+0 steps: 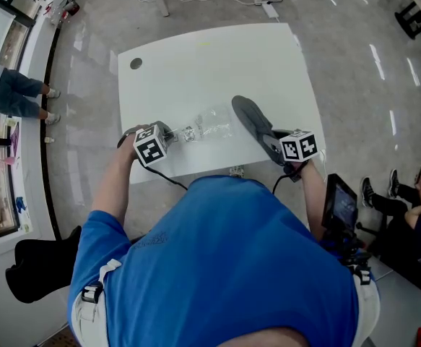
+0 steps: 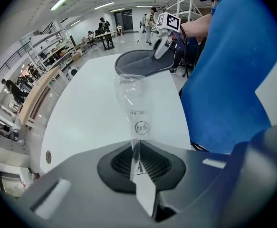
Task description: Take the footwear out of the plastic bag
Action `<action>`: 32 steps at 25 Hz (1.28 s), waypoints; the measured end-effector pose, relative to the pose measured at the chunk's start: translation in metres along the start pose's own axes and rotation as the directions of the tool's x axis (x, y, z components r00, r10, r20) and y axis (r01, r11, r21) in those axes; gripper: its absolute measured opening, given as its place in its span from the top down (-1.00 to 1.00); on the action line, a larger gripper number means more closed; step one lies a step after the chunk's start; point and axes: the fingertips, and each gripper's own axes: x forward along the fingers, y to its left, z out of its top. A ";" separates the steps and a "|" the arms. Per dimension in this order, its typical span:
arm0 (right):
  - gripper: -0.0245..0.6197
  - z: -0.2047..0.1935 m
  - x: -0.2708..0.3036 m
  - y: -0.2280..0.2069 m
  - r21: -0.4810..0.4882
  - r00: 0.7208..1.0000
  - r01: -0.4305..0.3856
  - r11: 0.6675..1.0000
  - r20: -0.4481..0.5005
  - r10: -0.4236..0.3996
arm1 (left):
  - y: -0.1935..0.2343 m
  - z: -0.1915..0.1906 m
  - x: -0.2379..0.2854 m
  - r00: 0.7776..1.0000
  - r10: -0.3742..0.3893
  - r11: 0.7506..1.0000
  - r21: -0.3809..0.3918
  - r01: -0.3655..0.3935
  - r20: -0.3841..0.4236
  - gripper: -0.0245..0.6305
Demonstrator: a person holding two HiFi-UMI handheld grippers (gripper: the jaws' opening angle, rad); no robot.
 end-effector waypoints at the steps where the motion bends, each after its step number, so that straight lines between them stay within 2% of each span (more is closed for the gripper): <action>1: 0.64 -0.001 0.001 -0.001 0.011 1.000 -0.005 1.000 0.004 0.005 | 0.001 -0.001 0.002 1.000 0.003 1.000 0.002 -0.003 -0.007 0.86; 3: 0.64 -0.003 0.001 -0.004 0.033 1.000 -0.008 0.999 0.009 0.007 | 0.002 -0.003 0.005 1.000 0.002 1.000 0.005 -0.001 -0.024 0.76; 6: 0.63 -0.005 0.000 -0.009 0.065 1.000 0.000 0.998 0.007 0.000 | 0.003 -0.007 0.008 0.999 -0.011 1.000 0.009 0.011 -0.051 0.36; 11: 0.58 -0.011 0.003 -0.015 0.077 1.000 0.022 0.997 0.001 -0.022 | 0.010 -0.011 0.003 0.998 0.030 0.999 0.013 -0.029 -0.055 0.03; 18: 0.46 -0.012 0.005 -0.019 0.083 0.997 0.079 0.993 -0.003 -0.079 | 0.017 -0.005 -0.021 0.996 0.087 0.996 0.013 -0.087 -0.016 0.01; 25: 0.30 -0.015 0.005 -0.039 0.025 0.978 0.206 0.978 -0.023 -0.206 | 0.022 0.010 -0.038 0.992 0.121 0.993 0.008 -0.121 0.034 0.02; 32: 0.30 -0.013 0.004 -0.038 -0.016 0.972 0.232 0.973 -0.019 -0.233 | 0.019 0.016 -0.048 0.989 0.137 0.990 0.002 -0.138 0.058 0.02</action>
